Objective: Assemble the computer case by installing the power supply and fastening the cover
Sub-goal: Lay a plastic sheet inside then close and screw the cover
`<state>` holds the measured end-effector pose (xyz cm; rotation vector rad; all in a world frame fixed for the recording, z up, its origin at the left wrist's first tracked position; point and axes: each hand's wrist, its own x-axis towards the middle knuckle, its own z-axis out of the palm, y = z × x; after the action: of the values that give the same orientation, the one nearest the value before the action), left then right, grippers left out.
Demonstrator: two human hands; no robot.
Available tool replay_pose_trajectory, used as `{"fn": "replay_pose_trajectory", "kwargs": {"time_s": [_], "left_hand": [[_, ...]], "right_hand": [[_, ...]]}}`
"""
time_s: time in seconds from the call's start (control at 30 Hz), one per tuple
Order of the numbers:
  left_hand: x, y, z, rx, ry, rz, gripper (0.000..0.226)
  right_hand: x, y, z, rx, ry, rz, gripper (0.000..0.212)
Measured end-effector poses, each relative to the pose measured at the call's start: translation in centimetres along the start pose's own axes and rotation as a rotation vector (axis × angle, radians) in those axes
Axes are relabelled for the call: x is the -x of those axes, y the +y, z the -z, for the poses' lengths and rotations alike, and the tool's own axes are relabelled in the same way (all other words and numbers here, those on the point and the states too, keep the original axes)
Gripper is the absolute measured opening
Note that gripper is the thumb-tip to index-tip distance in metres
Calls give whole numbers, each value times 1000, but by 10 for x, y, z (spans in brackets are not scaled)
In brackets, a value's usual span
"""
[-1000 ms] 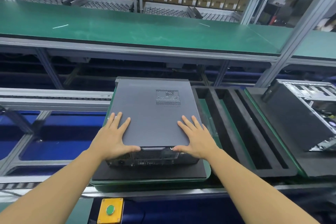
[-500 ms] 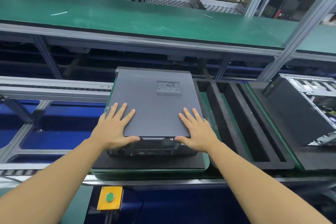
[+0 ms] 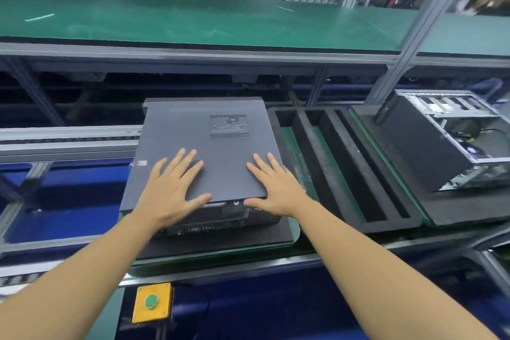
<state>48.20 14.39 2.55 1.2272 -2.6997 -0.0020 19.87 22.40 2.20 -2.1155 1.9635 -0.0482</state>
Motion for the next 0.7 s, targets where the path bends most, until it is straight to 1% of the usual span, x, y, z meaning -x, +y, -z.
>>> {"fn": "replay_pose_trajectory", "kwargs": {"time_s": [0.07, 0.17, 0.23, 0.3, 0.37, 0.43, 0.47, 0.5, 0.53, 0.57, 0.63, 0.7], "left_hand": [[-16, 24, -4, -25, -75, -103, 94], [-35, 40, -10, -67, -176, -128, 94], [-40, 41, -12, -74, -158, -122, 89], [-40, 42, -9, -60, -150, -114, 89], [-43, 44, -5, -40, -157, -94, 92], [-53, 49, 1, 1, -154, -70, 88], [-59, 55, 2, 48, -127, -56, 82], [-68, 64, 3, 105, -85, -44, 74], [-77, 76, 4, 156, -42, -44, 67], [-88, 91, 3, 194, -11, -55, 59], [-109, 125, -1, 243, 25, -97, 45], [-129, 155, -9, 278, 37, -122, 26]], "right_hand": [[-1, 5, 1, -79, -10, 25, 98], [2, 8, -2, -115, -8, 55, 94], [2, 8, -5, -94, 14, 57, 93], [2, 8, -6, -146, 24, 57, 92], [3, 13, -3, -350, 43, 69, 86], [6, 24, -1, -665, 103, 58, 70], [9, 34, -1, -808, 173, 14, 56], [12, 47, -2, -909, 264, -69, 40], [15, 63, -3, -971, 344, -180, 27], [18, 82, -6, -1003, 392, -292, 20], [24, 122, -13, -1001, 378, -469, 21], [28, 156, -24, -972, 297, -609, 26]]}}
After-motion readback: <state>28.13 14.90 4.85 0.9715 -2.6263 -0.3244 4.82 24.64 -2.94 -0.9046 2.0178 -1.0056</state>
